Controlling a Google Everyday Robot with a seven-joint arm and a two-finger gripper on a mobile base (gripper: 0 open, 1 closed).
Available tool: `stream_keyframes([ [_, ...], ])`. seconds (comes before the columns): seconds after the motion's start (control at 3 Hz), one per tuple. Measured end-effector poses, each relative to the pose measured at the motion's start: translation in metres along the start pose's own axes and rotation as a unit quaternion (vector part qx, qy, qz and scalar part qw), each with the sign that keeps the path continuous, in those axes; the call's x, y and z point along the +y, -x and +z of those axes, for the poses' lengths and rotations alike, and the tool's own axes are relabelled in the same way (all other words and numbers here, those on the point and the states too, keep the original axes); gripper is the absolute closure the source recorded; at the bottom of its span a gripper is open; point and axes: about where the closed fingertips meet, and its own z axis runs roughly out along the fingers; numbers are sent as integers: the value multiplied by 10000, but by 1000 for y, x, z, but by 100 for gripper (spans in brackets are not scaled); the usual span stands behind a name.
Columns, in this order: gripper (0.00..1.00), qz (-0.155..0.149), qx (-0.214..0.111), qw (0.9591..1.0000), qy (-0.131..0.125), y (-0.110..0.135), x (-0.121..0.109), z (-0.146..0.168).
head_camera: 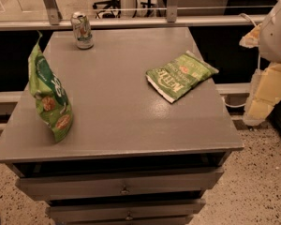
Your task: Pick green rice chip bag
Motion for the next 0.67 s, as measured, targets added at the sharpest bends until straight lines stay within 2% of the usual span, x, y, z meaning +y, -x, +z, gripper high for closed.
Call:
stream_keyframes([
  [0.67,0,-5,-76,10000,-13,4,-1,1],
])
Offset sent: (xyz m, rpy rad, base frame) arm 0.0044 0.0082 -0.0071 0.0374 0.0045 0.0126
